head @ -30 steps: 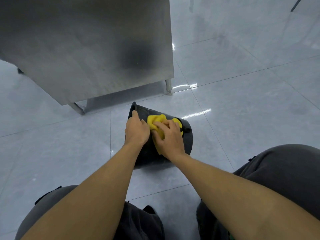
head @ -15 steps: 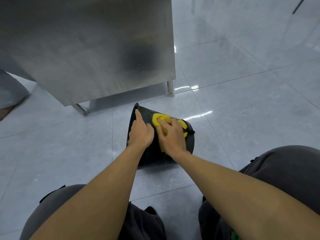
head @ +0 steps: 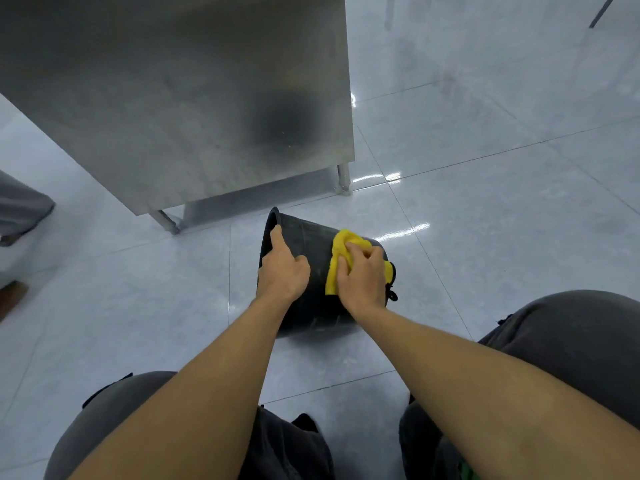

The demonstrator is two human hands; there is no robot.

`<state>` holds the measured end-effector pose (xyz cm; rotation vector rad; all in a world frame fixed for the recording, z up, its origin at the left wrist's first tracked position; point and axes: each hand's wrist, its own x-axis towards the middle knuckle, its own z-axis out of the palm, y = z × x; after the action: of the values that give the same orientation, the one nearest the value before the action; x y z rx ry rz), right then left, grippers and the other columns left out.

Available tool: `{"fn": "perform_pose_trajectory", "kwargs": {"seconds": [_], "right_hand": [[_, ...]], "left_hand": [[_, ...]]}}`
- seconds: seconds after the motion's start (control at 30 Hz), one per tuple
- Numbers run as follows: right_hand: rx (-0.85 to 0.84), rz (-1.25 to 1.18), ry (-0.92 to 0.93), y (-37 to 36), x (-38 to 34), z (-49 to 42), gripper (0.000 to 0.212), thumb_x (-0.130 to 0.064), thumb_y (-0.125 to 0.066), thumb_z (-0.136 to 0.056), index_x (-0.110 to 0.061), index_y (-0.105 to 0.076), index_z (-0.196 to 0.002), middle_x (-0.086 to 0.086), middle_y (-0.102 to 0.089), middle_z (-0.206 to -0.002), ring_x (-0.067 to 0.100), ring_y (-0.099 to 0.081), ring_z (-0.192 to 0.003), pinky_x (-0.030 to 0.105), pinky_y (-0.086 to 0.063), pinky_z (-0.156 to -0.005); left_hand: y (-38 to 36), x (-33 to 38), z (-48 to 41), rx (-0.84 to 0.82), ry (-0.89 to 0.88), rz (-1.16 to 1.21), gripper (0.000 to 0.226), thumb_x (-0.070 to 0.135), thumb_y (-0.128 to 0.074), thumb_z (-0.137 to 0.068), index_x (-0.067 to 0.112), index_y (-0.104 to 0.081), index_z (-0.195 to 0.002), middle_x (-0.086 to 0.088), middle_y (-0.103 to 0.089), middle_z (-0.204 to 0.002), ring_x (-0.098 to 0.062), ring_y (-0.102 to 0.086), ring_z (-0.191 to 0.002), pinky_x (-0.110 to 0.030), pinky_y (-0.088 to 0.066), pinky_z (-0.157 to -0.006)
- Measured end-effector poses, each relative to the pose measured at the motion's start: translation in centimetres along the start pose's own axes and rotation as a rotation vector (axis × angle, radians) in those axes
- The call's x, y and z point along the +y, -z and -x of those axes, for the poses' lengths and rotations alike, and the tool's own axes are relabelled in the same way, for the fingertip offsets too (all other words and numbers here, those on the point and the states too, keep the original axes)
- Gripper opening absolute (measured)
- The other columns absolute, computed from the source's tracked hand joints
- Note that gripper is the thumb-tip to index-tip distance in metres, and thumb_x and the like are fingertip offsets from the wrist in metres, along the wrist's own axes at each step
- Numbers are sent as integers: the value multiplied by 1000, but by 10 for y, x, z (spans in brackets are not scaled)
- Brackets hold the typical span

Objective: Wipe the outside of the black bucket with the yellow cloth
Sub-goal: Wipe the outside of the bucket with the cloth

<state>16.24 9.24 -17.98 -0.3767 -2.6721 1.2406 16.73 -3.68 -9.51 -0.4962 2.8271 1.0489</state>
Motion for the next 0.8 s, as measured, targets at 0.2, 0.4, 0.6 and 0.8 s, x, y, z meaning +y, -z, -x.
{"fn": "perform_pose_trajectory", "kwargs": {"seconds": [0.2, 0.4, 0.6, 0.8], "right_hand": [[-114, -40, 557, -7, -13, 13, 39, -30, -56, -98, -25, -54, -137, 7, -49, -111, 21, -50, -92, 38, -52, -70], [-53, 104, 397, -5, -9, 12, 38, -41, -46, -101, -34, -50, -138, 4, -49, -118, 21, -47, -100, 32, -43, -63], [-90, 187, -190, 3, 18, -11, 34, -31, -36, -104, -28, -45, -137, 12, -41, -136, 32, -42, -120, 44, -42, -92], [-76, 102, 192, 2, 1, -1, 36, -29, -45, -100, -24, -53, -135, 11, -49, -124, 28, -49, -107, 41, -50, -84]], "left_hand": [[0, 4, -2, -18, 6, 132, 75, 15, -44, -100, 30, -8, -164, -4, -62, -127, -28, -60, -110, -42, -50, -99], [-5, 5, -5, -23, 7, 144, 77, 15, -44, -98, 23, -6, -164, -9, -64, -107, -17, -60, -79, -35, -47, -74], [-5, 1, -10, -61, 61, 105, 83, 16, -45, -98, 21, 8, -163, -4, -53, -76, -14, -51, -61, -31, -41, -54], [-9, -1, -15, -53, 84, 105, 91, 16, -48, -94, 24, 12, -162, -12, -59, -95, -21, -56, -72, -36, -47, -63]]}}
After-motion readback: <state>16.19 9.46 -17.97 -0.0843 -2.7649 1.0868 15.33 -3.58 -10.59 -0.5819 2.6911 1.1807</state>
